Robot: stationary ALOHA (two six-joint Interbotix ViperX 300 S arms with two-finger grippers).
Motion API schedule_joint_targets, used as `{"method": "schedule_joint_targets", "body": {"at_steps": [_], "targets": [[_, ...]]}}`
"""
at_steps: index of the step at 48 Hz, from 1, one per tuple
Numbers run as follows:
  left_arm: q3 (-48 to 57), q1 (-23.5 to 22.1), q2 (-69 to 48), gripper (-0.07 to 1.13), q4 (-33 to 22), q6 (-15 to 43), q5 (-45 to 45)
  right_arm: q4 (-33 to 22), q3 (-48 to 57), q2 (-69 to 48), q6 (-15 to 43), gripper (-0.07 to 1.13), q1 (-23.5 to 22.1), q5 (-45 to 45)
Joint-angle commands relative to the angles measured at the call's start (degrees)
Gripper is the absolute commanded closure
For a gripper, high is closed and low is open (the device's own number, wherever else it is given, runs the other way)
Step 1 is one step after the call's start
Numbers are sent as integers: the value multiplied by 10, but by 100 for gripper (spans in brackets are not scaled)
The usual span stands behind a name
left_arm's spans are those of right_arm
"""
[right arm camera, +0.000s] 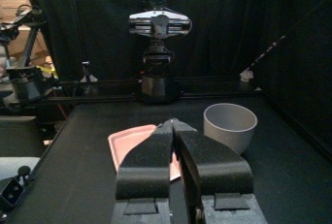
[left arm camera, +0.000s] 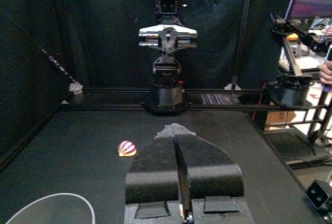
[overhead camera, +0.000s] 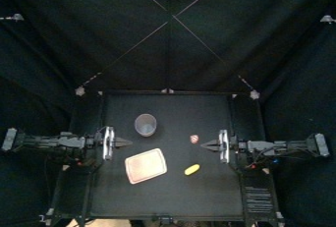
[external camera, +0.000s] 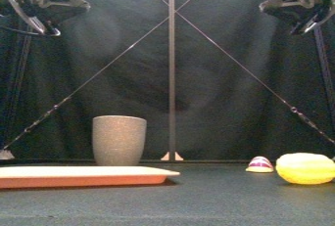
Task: Pick the onion then place it on the pink plate
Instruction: Pick the onion
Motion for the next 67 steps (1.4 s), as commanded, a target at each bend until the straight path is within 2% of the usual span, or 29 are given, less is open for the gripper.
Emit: {"method": "schedule_joint_targets", "body": {"at_steps": [1, 16, 21, 26, 34, 38, 40, 58, 67], "targets": [[-14, 2, 4, 103, -12, -2, 13, 3, -1, 13, 1, 100, -6, 0], [-16, 16, 3, 103, -42, -1, 47, 19, -1, 57, 22, 99, -65, 28], [-16, 20, 3, 103, -43, 0, 47, 29, 5, 75, 22, 91, -91, 36], [-17, 21, 3, 103, -43, 1, 47, 33, 15, 95, 22, 70, -116, 39], [-15, 24, 3, 103, -43, 1, 47, 64, 30, 127, 22, 23, -150, 36], [-14, 25, 3, 103, -43, 1, 47, 71, 33, 144, 21, 5, -156, 37], [-14, 25, 3, 103, -43, 1, 47, 71, 35, 154, 21, 0, -158, 37], [-11, 34, 3, 103, -43, 1, 46, 79, 40, 283, 20, 1, -163, 33], [-7, 38, 3, 103, -43, 1, 46, 68, 20, 352, 19, 1, -188, 28]]}}
